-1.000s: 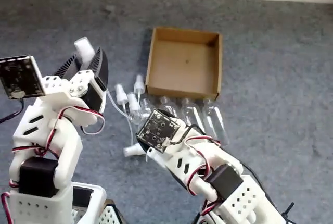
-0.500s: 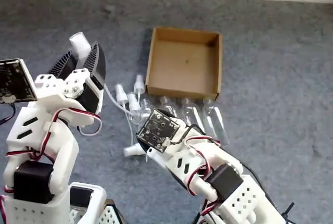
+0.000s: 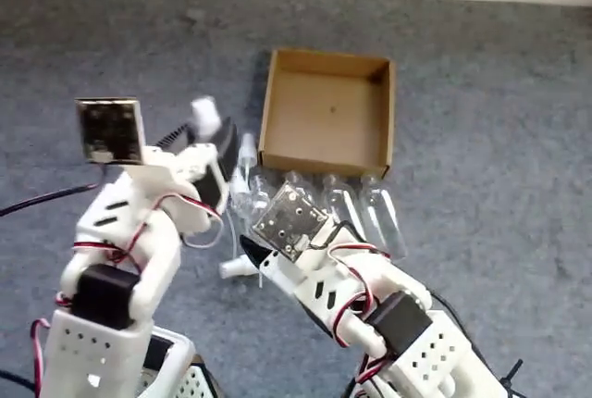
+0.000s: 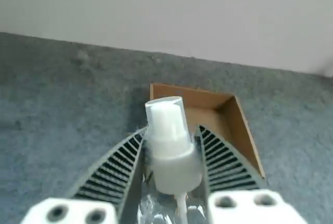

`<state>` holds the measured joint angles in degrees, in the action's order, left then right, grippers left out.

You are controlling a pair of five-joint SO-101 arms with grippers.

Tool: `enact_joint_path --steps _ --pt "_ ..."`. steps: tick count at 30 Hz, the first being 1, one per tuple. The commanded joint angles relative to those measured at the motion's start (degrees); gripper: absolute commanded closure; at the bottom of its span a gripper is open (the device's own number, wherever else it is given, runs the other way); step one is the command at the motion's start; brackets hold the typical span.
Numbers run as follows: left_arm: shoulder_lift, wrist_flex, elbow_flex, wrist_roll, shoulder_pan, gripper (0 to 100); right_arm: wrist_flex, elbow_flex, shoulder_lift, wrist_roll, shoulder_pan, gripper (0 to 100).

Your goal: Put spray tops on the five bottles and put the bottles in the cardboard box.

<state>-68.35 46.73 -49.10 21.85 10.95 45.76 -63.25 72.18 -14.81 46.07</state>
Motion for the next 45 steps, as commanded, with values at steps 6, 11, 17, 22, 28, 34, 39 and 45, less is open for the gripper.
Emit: enact_joint_path --steps 6,11,17,22,28,34,39,45 --pt "-0.8 -1.0 -5.5 0.2 4.4 100 -1.5 0.5 1.4 0.8 0.2 99.5" --pt "-7.8 0.3 -9.5 -0.1 6.0 100 -1.5 0.4 1.5 0.7 0.2 99.5" --pt "-20.0 -0.1 -16.2 -0.2 6.0 100 -7.9 0.7 1.2 5.0 0.2 99.5" --pt "-22.8 -0.1 -18.9 -0.3 6.0 100 -12.7 0.7 1.1 8.4 0.1 99.5" --pt "-22.3 -0.1 -19.8 -4.1 8.3 100 -12.7 0.6 1.1 8.4 -1.6 99.5" --pt "-22.3 0.1 -19.9 -7.5 11.0 99 -12.7 0.6 1.4 8.4 -1.5 99.5" --pt "-22.7 0.2 -19.8 -7.5 11.0 88 -12.7 0.6 1.4 8.4 -1.6 99.5" --pt "-22.9 0.2 -19.3 -7.6 10.9 86 -12.8 0.6 1.4 8.4 -2.1 99.5"
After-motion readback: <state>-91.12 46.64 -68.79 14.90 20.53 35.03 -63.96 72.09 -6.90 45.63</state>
